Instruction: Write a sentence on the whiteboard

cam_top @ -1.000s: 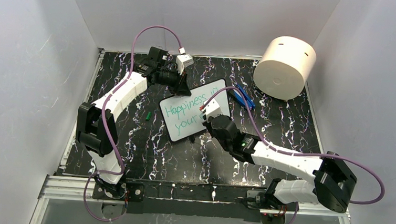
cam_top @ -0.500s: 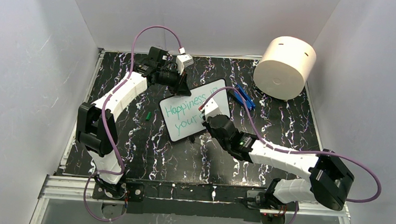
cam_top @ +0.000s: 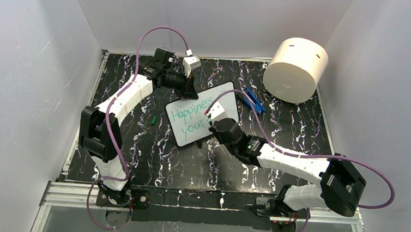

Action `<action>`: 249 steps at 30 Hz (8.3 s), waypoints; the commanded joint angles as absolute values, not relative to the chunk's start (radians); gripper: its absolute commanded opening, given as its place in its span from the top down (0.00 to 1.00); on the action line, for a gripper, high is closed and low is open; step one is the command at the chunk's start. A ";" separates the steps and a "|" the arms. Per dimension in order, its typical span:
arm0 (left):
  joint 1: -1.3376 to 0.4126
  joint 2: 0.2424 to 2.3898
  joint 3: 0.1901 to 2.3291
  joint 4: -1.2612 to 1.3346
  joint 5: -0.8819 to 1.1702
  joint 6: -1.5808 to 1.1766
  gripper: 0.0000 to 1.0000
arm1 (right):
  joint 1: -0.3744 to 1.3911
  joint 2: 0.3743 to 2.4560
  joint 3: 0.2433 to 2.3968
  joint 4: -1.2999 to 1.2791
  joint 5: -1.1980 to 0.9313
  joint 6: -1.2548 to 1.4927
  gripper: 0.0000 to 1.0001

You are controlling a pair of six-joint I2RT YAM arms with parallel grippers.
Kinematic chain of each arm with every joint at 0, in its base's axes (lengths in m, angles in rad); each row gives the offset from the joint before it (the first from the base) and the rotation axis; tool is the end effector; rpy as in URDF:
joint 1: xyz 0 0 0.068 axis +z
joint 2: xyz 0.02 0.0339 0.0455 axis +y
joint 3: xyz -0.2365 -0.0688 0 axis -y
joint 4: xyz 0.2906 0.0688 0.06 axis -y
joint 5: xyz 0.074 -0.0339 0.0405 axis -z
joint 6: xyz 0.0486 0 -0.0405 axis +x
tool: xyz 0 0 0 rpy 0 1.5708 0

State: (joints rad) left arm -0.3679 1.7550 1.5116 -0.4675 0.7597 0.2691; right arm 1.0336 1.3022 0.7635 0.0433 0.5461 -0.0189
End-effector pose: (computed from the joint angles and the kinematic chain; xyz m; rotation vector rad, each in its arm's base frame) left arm 0.4009 -0.1904 0.2629 1.0548 1.9328 -0.9127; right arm 0.1952 0.2784 0.1890 -0.7026 1.8621 0.0882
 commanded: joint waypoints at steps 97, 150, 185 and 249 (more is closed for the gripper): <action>-0.388 1.789 1.466 -0.583 0.737 0.313 1.00 | 0.988 1.208 0.718 0.092 0.584 0.074 1.00; -0.388 1.790 1.469 -0.591 0.739 0.311 1.00 | 0.965 1.262 0.706 0.054 0.549 0.103 1.00; -0.388 1.792 1.470 -0.592 0.748 0.314 1.00 | 0.961 1.262 0.735 0.131 0.605 0.074 1.00; -0.388 1.793 1.474 -0.597 0.743 0.314 1.00 | 0.945 1.277 0.711 0.040 0.505 0.132 1.00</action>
State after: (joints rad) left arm -0.3672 1.7569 1.5116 -0.4675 0.7670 0.2691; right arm 0.9489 1.2636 0.7216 0.0246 0.5346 0.1097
